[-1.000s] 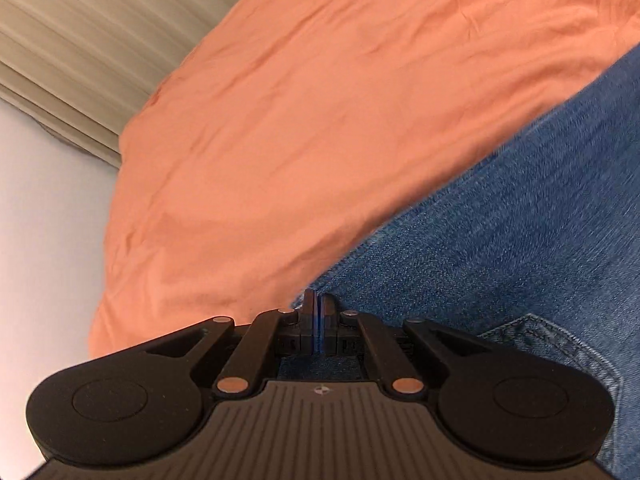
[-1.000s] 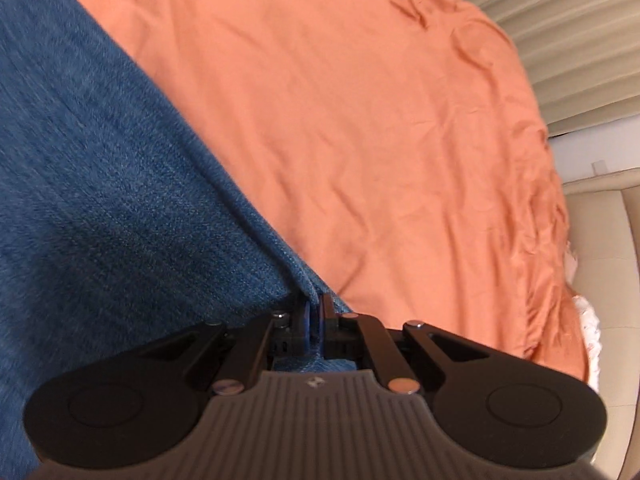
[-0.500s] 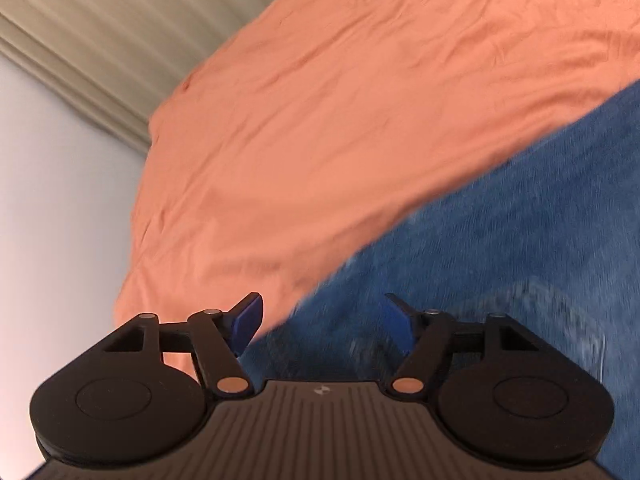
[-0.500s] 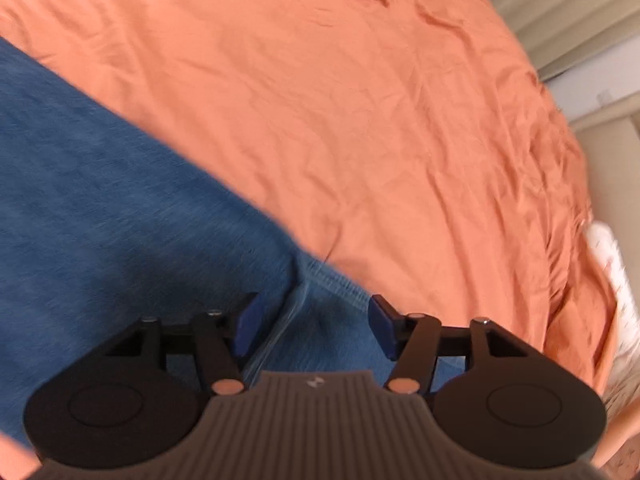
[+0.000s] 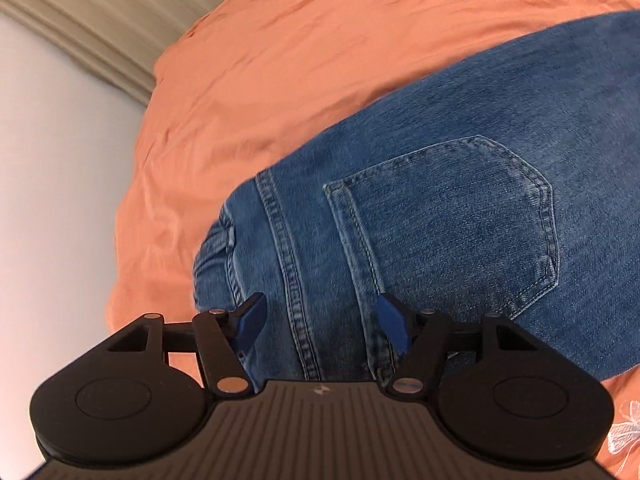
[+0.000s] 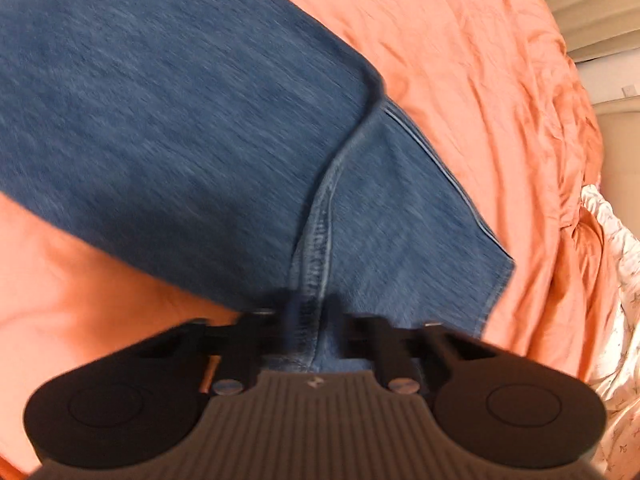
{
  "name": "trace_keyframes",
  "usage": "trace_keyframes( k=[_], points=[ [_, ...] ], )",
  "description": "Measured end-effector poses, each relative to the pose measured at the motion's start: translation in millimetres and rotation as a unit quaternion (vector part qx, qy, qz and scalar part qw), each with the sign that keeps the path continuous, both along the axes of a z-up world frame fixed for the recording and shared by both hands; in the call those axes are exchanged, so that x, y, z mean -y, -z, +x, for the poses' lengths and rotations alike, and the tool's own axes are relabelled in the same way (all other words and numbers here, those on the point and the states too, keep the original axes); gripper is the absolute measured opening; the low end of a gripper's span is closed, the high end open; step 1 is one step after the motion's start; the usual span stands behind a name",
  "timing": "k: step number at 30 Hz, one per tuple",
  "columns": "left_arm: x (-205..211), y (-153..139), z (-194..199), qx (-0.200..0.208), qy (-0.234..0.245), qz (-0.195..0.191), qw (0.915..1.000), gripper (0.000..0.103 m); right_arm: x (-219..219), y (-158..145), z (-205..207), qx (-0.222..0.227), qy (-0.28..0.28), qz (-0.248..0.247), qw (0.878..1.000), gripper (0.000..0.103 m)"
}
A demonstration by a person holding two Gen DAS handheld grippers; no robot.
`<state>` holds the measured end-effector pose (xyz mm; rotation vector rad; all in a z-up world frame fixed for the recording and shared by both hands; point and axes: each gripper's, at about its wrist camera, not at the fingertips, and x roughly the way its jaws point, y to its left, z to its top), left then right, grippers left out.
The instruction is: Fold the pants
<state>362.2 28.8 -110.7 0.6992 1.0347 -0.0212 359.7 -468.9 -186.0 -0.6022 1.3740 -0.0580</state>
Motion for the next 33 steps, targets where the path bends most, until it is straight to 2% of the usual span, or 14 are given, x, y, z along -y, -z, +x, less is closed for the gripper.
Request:
trace_keyframes(
  k=[3,8,11,14,19,20,21,22,24,26,28,29,30,33],
  points=[
    [0.5,-2.7,1.0,0.003,-0.009,-0.005,0.9999,0.075,12.4,-14.6,1.5,0.016,-0.018,-0.049,0.999,0.001],
    [3.2,4.6,6.2,0.001,-0.014,-0.001,0.9999,0.075,59.3,-33.3,33.5,0.048,-0.014,-0.134,0.99,0.0],
    [3.7,12.1,13.9,-0.002,-0.02,-0.006,0.9998,0.075,92.2,-28.8,61.2,0.056,-0.001,-0.149,0.987,0.0],
    [5.6,16.5,19.5,-0.001,-0.016,-0.004,0.9999,0.075,114.3,-13.4,82.9,0.047,0.015,-0.14,0.989,0.0],
    [6.8,21.1,28.3,-0.001,-0.011,-0.004,0.9999,0.076,133.4,30.5,119.9,0.027,0.03,-0.121,0.992,0.0],
    [6.3,21.7,29.7,0.001,-0.01,-0.005,0.9999,0.076,134.3,37.7,122.5,0.028,0.035,-0.121,0.992,0.005],
    [5.4,22.0,31.0,0.003,-0.011,-0.008,0.9999,0.077,137.1,42.3,125.0,0.032,0.04,-0.122,0.991,0.016],
    [4.8,22.0,32.0,0.005,-0.011,-0.011,0.9999,0.077,141.1,45.6,126.2,0.04,0.046,-0.125,0.99,0.02],
    [3.5,21.7,33.5,0.011,-0.01,-0.016,0.9998,0.078,149.5,44.3,125.9,0.055,0.058,-0.122,0.989,0.025],
    [3.0,21.5,33.5,0.015,-0.01,-0.02,0.9996,0.077,159.8,33.5,120.8,0.07,0.083,-0.108,0.988,0.034],
    [1.8,21.4,33.8,0.02,-0.01,-0.025,0.9994,0.078,168.9,18.7,109.9,0.083,0.103,-0.085,0.987,0.037],
    [1.8,20.5,32.4,0.023,-0.011,-0.03,0.9992,0.077,168.9,11.8,99.1,0.091,0.118,-0.075,0.986,0.045],
    [1.0,19.6,32.0,0.027,-0.011,-0.034,0.999,0.077,175.3,6.2,94.0,0.098,0.135,-0.063,0.984,0.047],
    [0.4,13.8,28.1,0.039,-0.015,-0.041,0.9983,0.077,190.5,-2.7,80.7,0.107,0.175,-0.033,0.978,0.046]
  ],
)
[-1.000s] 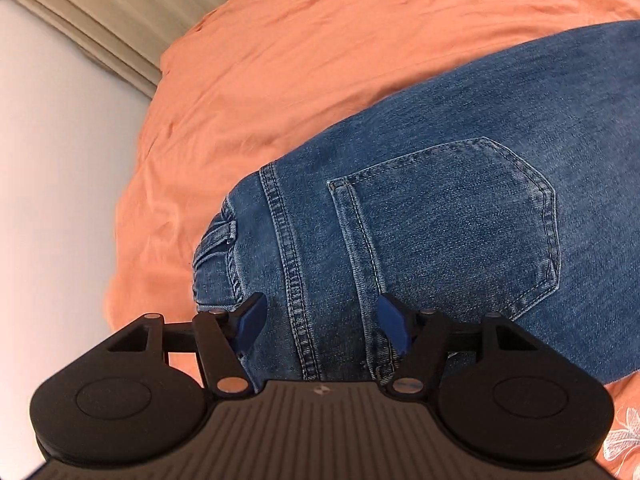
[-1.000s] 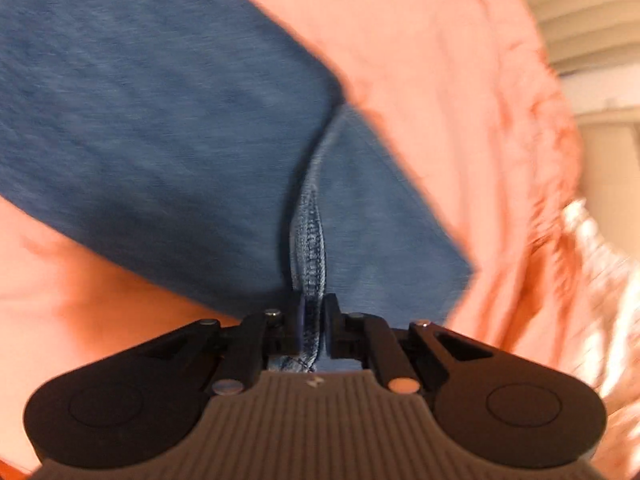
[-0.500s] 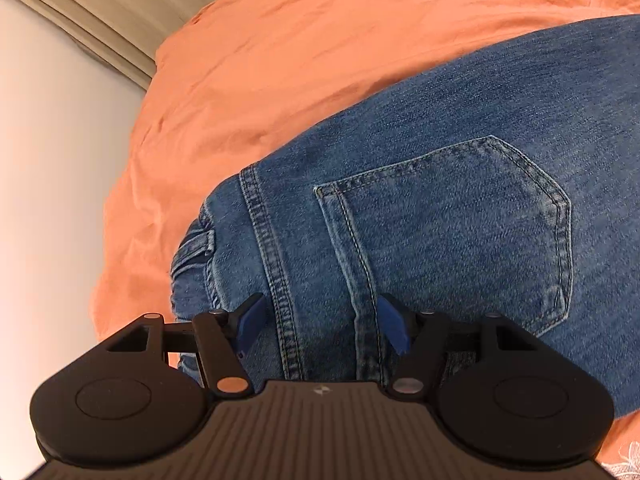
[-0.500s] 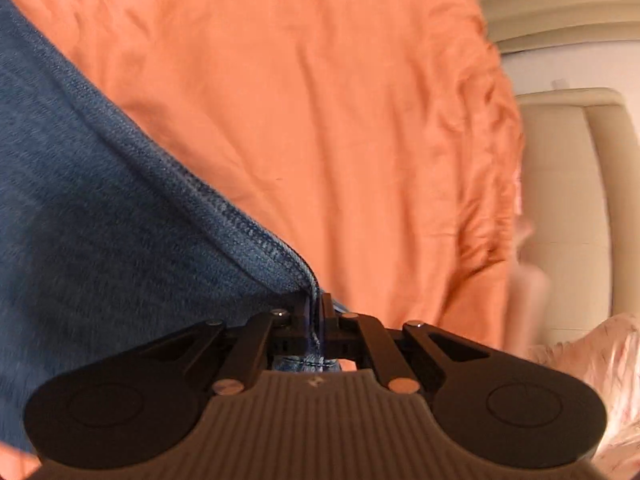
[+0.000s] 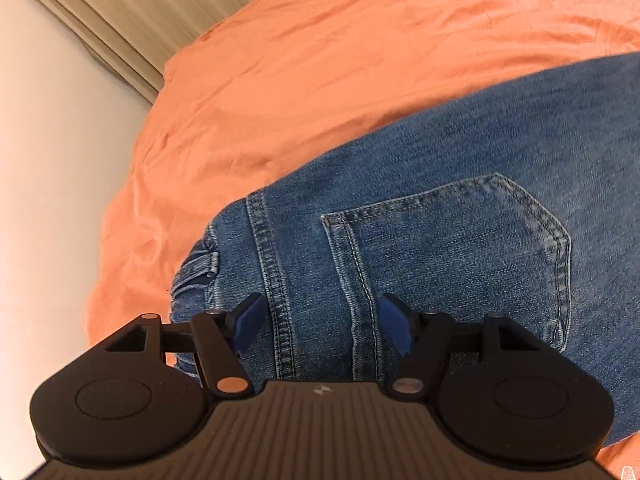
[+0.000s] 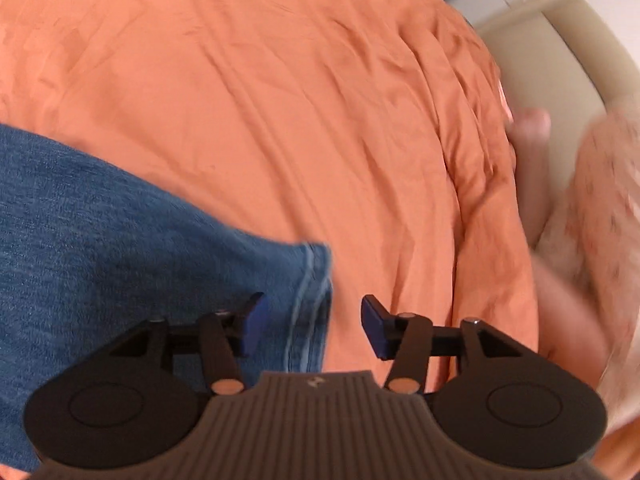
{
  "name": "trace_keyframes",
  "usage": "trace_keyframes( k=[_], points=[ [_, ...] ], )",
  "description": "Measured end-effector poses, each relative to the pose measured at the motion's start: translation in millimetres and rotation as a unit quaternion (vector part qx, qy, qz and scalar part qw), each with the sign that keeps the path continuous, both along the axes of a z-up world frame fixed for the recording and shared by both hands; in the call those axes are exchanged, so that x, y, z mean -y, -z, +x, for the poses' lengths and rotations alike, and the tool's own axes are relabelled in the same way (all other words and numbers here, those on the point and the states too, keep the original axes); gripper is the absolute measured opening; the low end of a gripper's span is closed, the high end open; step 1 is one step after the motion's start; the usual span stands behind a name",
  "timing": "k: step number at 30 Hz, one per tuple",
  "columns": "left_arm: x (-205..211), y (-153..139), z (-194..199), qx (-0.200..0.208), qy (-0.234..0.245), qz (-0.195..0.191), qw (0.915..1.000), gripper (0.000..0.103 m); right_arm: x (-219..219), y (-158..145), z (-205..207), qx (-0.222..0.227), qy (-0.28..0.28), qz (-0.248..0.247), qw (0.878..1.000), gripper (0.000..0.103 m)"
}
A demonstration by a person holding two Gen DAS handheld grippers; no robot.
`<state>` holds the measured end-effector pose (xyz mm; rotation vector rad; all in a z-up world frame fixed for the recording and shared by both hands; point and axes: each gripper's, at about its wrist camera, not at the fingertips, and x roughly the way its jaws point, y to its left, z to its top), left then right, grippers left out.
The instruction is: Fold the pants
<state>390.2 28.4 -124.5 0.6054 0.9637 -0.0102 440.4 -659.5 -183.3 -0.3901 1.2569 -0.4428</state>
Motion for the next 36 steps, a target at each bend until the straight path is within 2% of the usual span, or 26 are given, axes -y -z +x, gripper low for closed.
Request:
trace_keyframes(
  k=[3,6,10,13,17,19,23,26,28,30,33,36],
  points=[
    [-1.4,-10.7,-9.5,0.012,-0.002,-0.002,0.9999,0.077,14.4,0.1,-9.4,0.02,0.034,0.028,0.999,0.044],
    [-3.2,-19.6,-17.1,0.014,-0.004,0.007,0.9999,0.077,28.5,4.2,-13.4,0.038,0.064,0.066,0.995,0.033],
    [-6.8,-27.6,-20.1,0.017,-0.019,0.012,0.9996,0.077,41.5,19.6,-15.2,0.053,0.095,0.106,0.988,0.03],
    [-7.3,-28.8,-19.7,0.016,-0.029,0.017,0.9993,0.077,56.0,31.6,-12.7,0.068,0.11,0.145,0.981,0.017],
    [-5.3,-23.5,-18.5,0.007,-0.04,0.022,0.9989,0.077,68.0,45.8,-8.7,0.075,0.123,0.185,0.972,0.017],
    [-2.8,-19.4,-16.4,0.002,-0.039,0.026,0.9989,0.077,68.6,48.9,-8.3,0.076,0.126,0.194,0.97,0.008],
    [1.4,-13.5,-18.9,-0.003,-0.038,0.033,0.9988,0.077,49.9,38.9,-5.3,0.06,0.079,0.145,0.984,0.002],
    [3.6,-12.9,-21.3,-0.003,-0.038,0.031,0.9988,0.077,37.3,22.3,-9.2,0.057,0.062,0.107,0.991,0.0],
    [3.0,-13.9,-22.6,-0.001,-0.038,0.026,0.9989,0.077,40.9,8.4,-14.2,0.064,0.071,0.092,0.991,0.0],
    [2.6,-14.4,-24.1,0.0,-0.039,0.021,0.999,0.077,52.3,-1.8,-18.8,0.082,0.099,0.11,0.986,0.0],
    [1.9,-15.3,-26.6,0.0,-0.038,0.019,0.9991,0.077,50.9,7.3,-13.7,0.071,0.104,0.085,0.988,0.0],
    [0.8,-22.3,-32.3,0.006,-0.035,0.019,0.9992,0.077,50.4,32.4,-2.7,0.037,0.122,0.072,0.989,0.0]
  ],
)
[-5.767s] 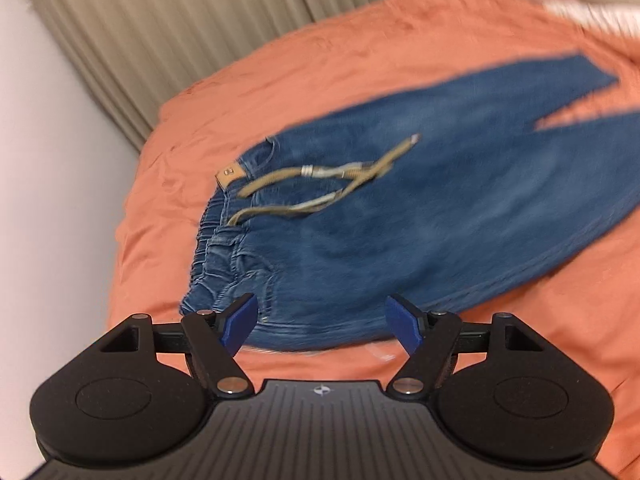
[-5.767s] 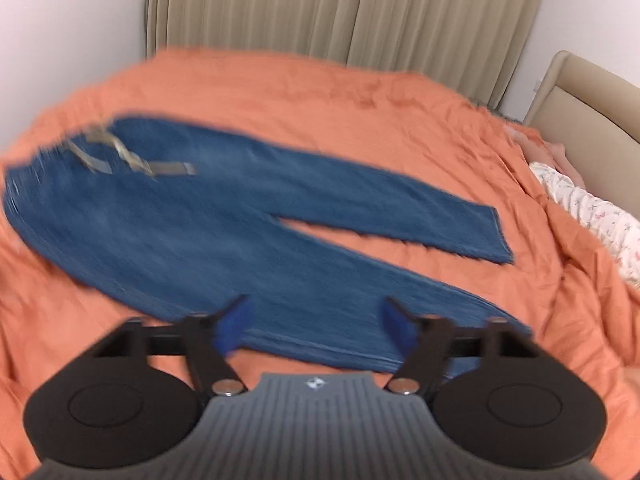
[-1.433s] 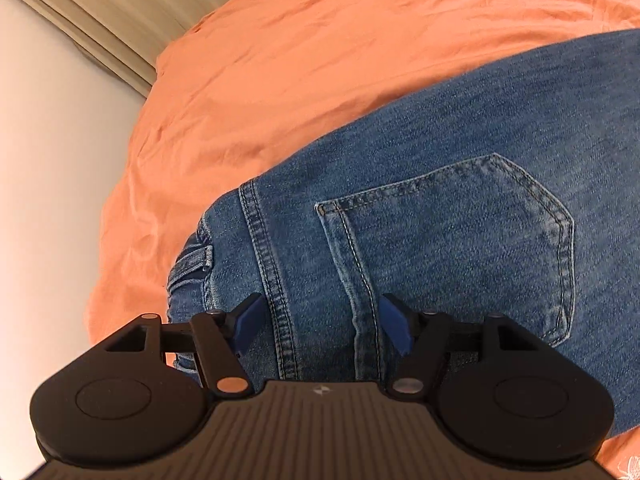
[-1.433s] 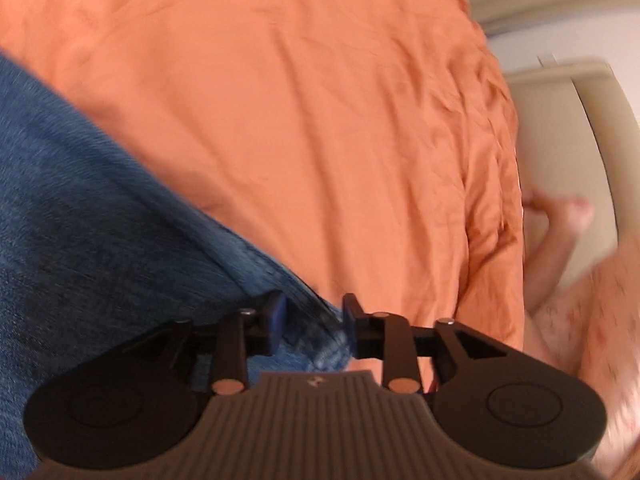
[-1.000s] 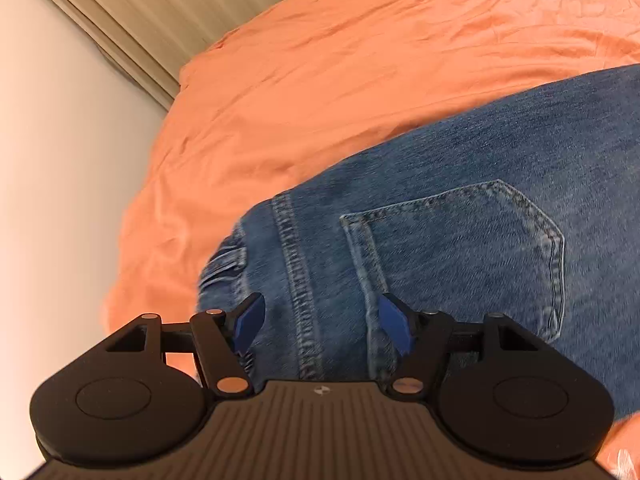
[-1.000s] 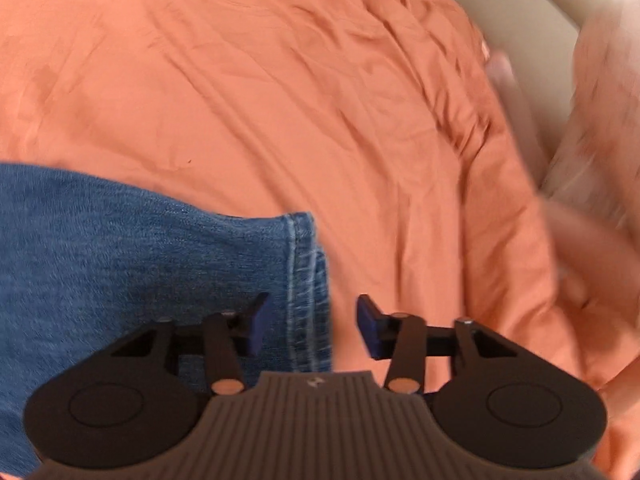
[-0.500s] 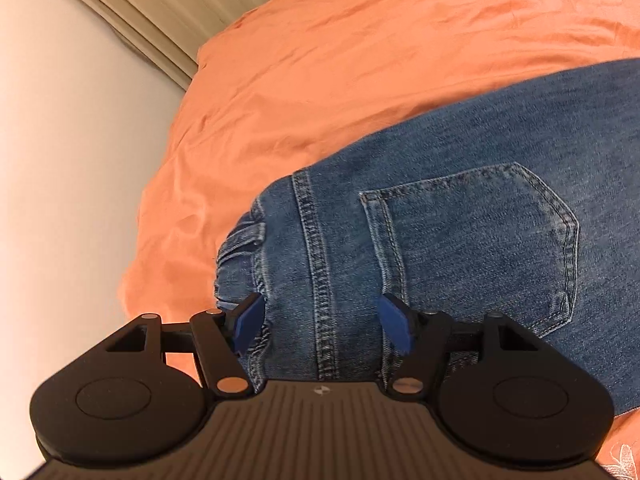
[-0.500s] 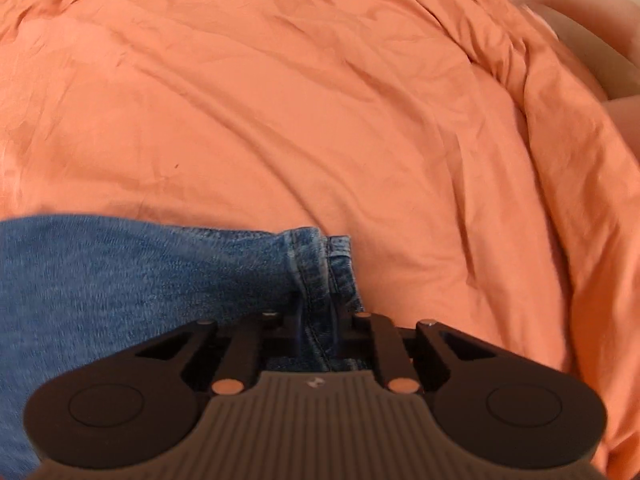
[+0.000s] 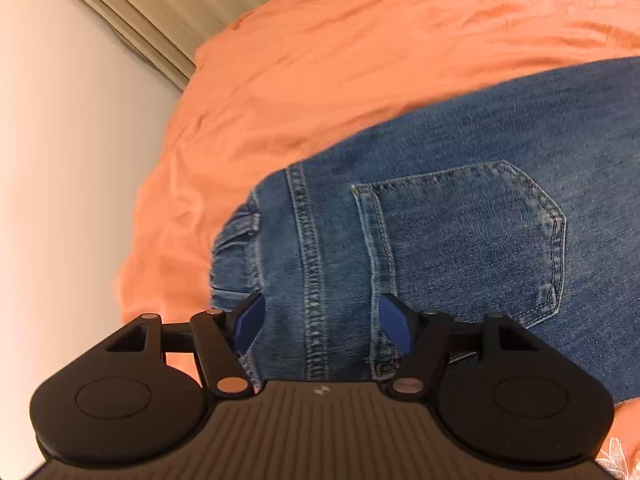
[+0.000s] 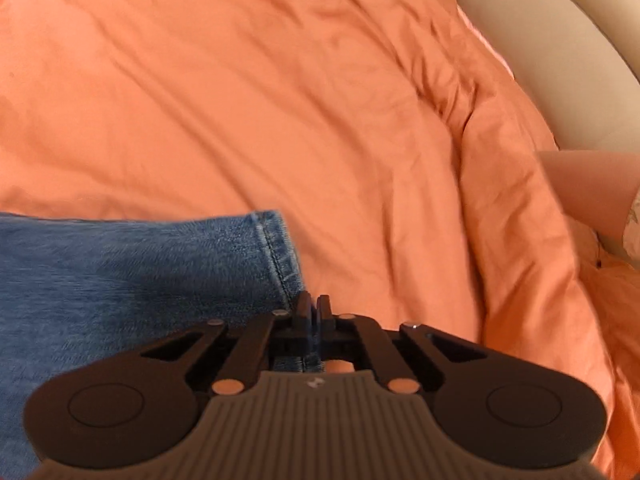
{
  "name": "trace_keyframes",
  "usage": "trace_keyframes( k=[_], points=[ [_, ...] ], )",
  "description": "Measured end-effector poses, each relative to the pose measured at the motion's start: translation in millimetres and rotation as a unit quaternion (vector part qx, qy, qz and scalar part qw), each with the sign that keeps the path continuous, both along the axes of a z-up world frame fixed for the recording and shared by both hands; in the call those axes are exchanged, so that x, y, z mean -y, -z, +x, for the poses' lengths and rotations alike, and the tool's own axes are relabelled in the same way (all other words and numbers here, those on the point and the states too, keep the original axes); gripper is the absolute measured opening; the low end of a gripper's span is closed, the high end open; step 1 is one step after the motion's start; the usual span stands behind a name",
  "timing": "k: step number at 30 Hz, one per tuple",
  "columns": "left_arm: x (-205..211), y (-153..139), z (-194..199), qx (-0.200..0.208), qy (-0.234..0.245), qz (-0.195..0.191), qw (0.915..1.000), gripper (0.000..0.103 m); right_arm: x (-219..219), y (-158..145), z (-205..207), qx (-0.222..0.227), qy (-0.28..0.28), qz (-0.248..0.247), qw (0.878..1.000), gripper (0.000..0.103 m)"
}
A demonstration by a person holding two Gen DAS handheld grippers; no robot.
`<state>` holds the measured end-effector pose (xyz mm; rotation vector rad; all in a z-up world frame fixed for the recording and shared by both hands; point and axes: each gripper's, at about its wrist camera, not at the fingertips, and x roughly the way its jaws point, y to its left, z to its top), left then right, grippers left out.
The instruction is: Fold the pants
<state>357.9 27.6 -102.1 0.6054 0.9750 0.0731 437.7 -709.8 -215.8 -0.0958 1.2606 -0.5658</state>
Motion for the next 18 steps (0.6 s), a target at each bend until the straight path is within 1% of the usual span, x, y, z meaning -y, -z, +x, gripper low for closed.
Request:
trace_keyframes(
  k=[1,2,3,4,5,6,7,8,9,10,12,13,16,17,18],
  points=[
    [-1.9,-2.4,-0.3,0.001,-0.001,-0.003,1.0,0.077,0.8,10.0,1.8,-0.013,0.008,-0.002,1.0,0.0],
    [-3.6,-4.9,-0.4,0.001,-0.002,-0.005,1.0,0.077,0.3,20.7,2.4,-0.04,0.01,-0.05,0.998,0.0],
    [-5.7,-6.5,0.6,0.002,-0.002,-0.006,1.0,0.077,2.0,28.3,-0.4,-0.058,0.006,-0.087,0.995,0.0],
    [-7.7,-7.6,1.3,0.003,-0.002,-0.006,1.0,0.077,7.5,27.0,-6.5,-0.044,0.011,-0.07,0.997,0.0],
    [-9.6,-7.9,2.3,0.002,-0.003,-0.008,1.0,0.077,14.6,21.7,-14.3,-0.021,0.026,-0.031,0.999,0.0],
    [-11.6,-7.3,3.7,0.0,-0.004,-0.009,1.0,0.077,17.6,14.5,-21.0,-0.001,0.033,-0.011,0.999,0.0],
    [-13.9,-6.5,4.5,-0.001,-0.006,-0.01,0.9999,0.077,13.9,6.8,-26.8,0.01,0.019,-0.004,1.0,0.0],
    [-16.5,-5.8,4.9,0.001,-0.008,-0.011,0.9999,0.077,6.3,0.2,-30.9,0.008,-0.002,-0.002,1.0,0.0],
    [-19.2,-6.1,4.3,0.005,-0.011,-0.014,0.9998,0.077,-3.0,-6.1,-35.6,0.006,-0.023,-0.005,1.0,0.003],
    [-22.5,-7.1,3.3,0.011,-0.016,-0.02,0.9996,0.077,-13.8,-12.5,-40.0,0.004,-0.043,-0.008,0.999,0.008],
    [-30.1,-11.7,-0.9,0.022,-0.028,-0.041,0.9985,0.077,-32.6,-21.6,-45.8,0.002,-0.063,-0.015,0.998,0.041],
    [-33.7,-14.8,-4.1,0.024,-0.031,-0.05,0.998,0.077,-35.0,-25.3,-50.5,0.005,-0.061,-0.011,0.998,0.044],
    [-43.6,-24.1,-18.0,0.034,-0.031,-0.058,0.9972,0.077,-27.8,-31.7,-69.1,0.018,-0.012,0.009,1.0,0.043],
    [-47.0,-27.0,-22.3,0.036,-0.031,-0.058,0.9972,0.077,-20.6,-32.9,-75.8,0.025,0.013,0.018,0.999,0.04],
    [-50.7,-29.3,-25.8,0.036,-0.032,-0.059,0.9971,0.077,-12.9,-34.4,-83.4,0.036,0.041,0.031,0.998,0.031]
  ],
)
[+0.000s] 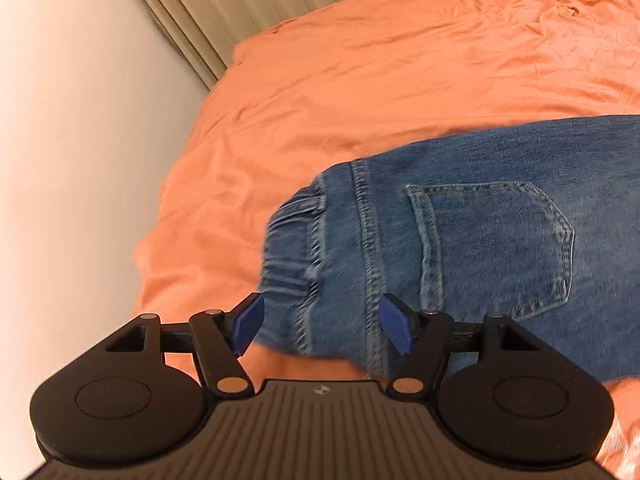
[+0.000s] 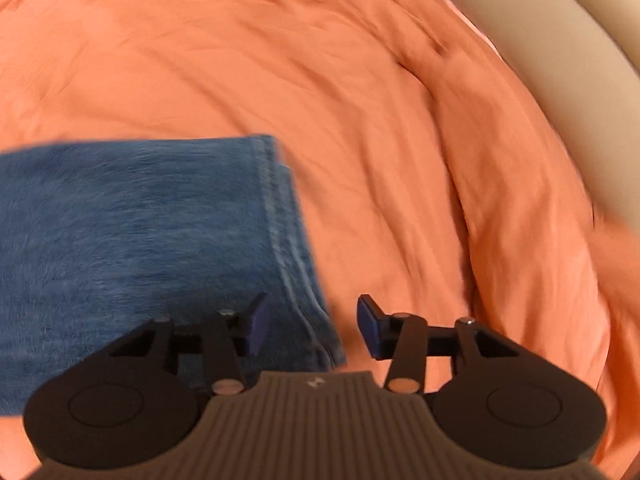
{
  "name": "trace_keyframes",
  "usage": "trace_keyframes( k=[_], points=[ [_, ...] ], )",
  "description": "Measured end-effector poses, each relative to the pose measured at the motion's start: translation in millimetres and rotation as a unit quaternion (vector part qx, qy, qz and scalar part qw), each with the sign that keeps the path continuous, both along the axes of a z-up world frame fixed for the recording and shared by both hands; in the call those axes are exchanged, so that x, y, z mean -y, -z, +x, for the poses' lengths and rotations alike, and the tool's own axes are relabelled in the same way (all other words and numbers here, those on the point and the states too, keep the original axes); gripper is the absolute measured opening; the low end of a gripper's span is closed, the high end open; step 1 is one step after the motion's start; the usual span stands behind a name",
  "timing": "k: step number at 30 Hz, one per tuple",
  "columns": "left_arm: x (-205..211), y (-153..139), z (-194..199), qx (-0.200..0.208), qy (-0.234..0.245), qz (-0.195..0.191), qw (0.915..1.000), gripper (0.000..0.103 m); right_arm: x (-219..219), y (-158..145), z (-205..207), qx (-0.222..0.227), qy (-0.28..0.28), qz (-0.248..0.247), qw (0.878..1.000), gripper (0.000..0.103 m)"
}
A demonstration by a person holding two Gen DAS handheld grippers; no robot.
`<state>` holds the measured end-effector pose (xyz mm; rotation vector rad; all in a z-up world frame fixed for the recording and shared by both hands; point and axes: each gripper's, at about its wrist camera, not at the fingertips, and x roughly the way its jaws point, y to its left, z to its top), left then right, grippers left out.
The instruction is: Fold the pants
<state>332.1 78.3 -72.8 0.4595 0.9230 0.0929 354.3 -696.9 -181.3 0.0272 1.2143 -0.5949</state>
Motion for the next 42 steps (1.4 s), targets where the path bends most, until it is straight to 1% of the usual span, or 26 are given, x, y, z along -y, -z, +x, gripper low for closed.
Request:
trace_keyframes(
  k=[2,4,7,8,9,10,11,13,15,16,19,21,23,24,25,26,27,29,31,33,35,37,38,39,41,42],
  points=[
    [-7.0,-3.3,-4.9,-0.001,-0.005,0.0,1.0,0.077,15.4,-1.9,-14.3,0.024,0.052,0.04,0.998,0.024],
    [-14.0,-4.2,-6.9,-0.001,-0.015,0.0,0.9999,0.077,25.5,-0.6,-25.8,0.051,0.099,0.081,0.99,0.024],
    [-20.9,-5.6,-8.7,-0.001,-0.033,-0.01,0.9994,0.077,36.6,9.3,-34.0,0.085,0.144,0.137,0.976,0.021],
    [-21.6,-5.2,-9.3,-0.002,-0.036,-0.012,0.9993,0.077,36.4,13.0,-35.3,0.094,0.155,0.149,0.972,0.008],
    [-20.8,-4.9,-10.5,-0.004,-0.037,-0.009,0.9993,0.077,35.7,14.1,-35.3,0.101,0.163,0.16,0.968,0.0],
    [-19.8,-5.2,-12.3,-0.005,-0.035,-0.003,0.9994,0.077,34.8,12.3,-37.9,0.112,0.171,0.164,0.965,0.0],
    [-19.0,-6.7,-14.9,-0.008,-0.033,0.004,0.9994,0.077,33.2,6.1,-39.5,0.123,0.171,0.156,0.965,0.0],
    [-19.8,-10.3,-19.3,-0.004,-0.036,0.004,0.9993,0.077,28.3,-13.9,-43.5,0.139,0.145,0.127,0.971,0.0],
    [-24.4,-11.3,-20.3,-0.008,-0.044,-0.004,0.999,0.077,32.1,-25.2,-50.8,0.145,0.142,0.125,0.971,0.0],
    [-27.6,-10.5,-20.0,-0.01,-0.049,-0.01,0.9987,0.077,35.4,-24.3,-53.2,0.139,0.144,0.125,0.972,0.0],
    [-39.8,-10.1,-20.3,-0.011,-0.071,-0.042,0.9965,0.077,37.4,-5.1,-51.5,0.113,0.152,0.107,0.976,0.0],
    [-51.2,-13.1,-23.3,-0.01,-0.086,-0.077,0.9933,0.077,33.7,12.0,-47.3,0.096,0.149,0.096,0.979,0.0],
    [-65.4,-18.2,-27.8,-0.006,-0.102,-0.121,0.9873,0.079,27.0,26.9,-40.4,0.079,0.138,0.08,0.984,0.0],
    [-72.9,-20.4,-30.1,-0.004,-0.11,-0.146,0.9832,0.081,21.6,29.1,-36.7,0.073,0.125,0.068,0.987,0.001],
    [-81.4,-22.0,-31.7,-0.003,-0.119,-0.171,0.9781,0.083,15.7,27.9,-33.7,0.067,0.112,0.049,0.99,0.005],
    [-89.7,-22.5,-32.4,-0.003,-0.129,-0.198,0.9716,0.084,10.1,24.5,-31.6,0.066,0.099,0.027,0.993,0.017],
    [-97.5,-21.6,-32.5,-0.002,-0.138,-0.225,0.9646,0.084,5.0,19.5,-30.0,0.065,0.087,0.01,0.994,0.027],
    [-109.9,-18.2,-31.4,0.004,-0.156,-0.274,0.9489,0.084,-5.6,8.1,-26.1,0.058,0.063,-0.018,0.996,0.027],
    [-117.5,-8.8,-26.3,0.008,-0.173,-0.318,0.932,0.084,-15.5,-4.5,-24.3,0.065,0.048,-0.015,0.997,0.028],
    [-123.8,6.2,-20.9,0.012,-0.195,-0.372,0.9073,0.084,-30.1,-15.8,-23.7,0.07,0.031,-0.014,0.997,0.032],
    [-128.6,24.4,-16.5,0.019,-0.221,-0.427,0.8765,0.084,-49.9,-23.3,-21.1,0.071,0.01,-0.013,0.997,0.035],
    [-132.7,45.2,-12.0,0.026,-0.252,-0.464,0.8486,0.084,-65.2,-25.9,-19.1,0.071,-0.008,-0.003,0.997,0.038],
    [-134.2,55.3,-9.4,0.026,-0.264,-0.477,0.8381,0.084,-73.5,-26.1,-20.1,0.069,-0.015,-0.001,0.997,0.038],
    [-134.3,64.9,-6.1,0.028,-0.271,-0.483,0.8323,0.083,-82.0,-26.5,-22.8,0.065,-0.023,0.0,0.998,0.038],
    [-133.0,79.4,0.0,0.044,-0.278,-0.482,0.8298,0.082,-95.6,-26.6,-24.2,0.055,-0.035,-0.001,0.998,0.039],
    [-131.7,81.2,2.8,0.054,-0.277,-0.477,0.8327,0.063,-101.4,-26.4,-25.3,0.05,-0.039,-0.002,0.998,0.039]
  ],
)
